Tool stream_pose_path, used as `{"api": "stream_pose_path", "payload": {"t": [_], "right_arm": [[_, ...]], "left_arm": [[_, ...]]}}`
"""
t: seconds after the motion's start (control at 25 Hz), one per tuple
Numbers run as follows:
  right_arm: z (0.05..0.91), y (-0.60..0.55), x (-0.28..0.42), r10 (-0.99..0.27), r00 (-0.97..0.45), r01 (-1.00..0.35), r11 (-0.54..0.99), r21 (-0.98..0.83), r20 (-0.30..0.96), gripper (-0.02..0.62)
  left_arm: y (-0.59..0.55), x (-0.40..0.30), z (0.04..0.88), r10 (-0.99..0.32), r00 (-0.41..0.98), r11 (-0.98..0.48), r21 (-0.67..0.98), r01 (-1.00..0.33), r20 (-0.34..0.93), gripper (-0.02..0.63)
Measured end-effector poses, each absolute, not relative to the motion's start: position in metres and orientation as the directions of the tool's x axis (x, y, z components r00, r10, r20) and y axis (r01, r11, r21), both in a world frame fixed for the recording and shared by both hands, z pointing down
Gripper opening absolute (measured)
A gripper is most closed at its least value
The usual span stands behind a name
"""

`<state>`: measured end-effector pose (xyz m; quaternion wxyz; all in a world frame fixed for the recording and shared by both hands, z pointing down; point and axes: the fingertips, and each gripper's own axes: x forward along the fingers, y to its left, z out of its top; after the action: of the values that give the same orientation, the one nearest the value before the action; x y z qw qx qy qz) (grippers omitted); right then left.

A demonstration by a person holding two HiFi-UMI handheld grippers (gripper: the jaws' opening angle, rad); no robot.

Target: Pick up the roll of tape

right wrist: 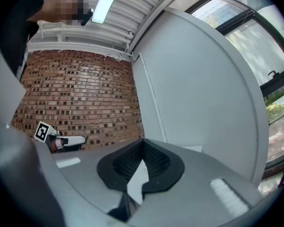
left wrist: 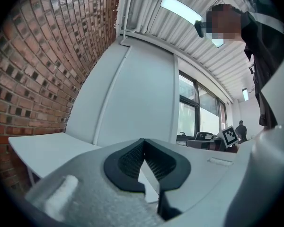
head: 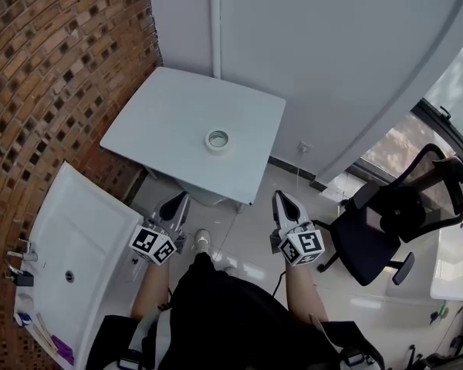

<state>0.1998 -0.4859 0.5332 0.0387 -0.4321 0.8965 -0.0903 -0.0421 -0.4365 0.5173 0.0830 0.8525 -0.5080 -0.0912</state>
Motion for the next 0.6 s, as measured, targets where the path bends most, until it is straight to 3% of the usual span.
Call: {"api": "stream_pose_path", "payload": {"t": [0.6], "right_arm": [[0.506,-0.575,0.175,-0.819,-0.573,-0.812,0.571,-0.116,-0.018,0.005]], "left_arm": [[-0.552,-0.071,0.518,-0.837,0.532,-0.547,0.25,-0.799,-0.131,0.002]]}}
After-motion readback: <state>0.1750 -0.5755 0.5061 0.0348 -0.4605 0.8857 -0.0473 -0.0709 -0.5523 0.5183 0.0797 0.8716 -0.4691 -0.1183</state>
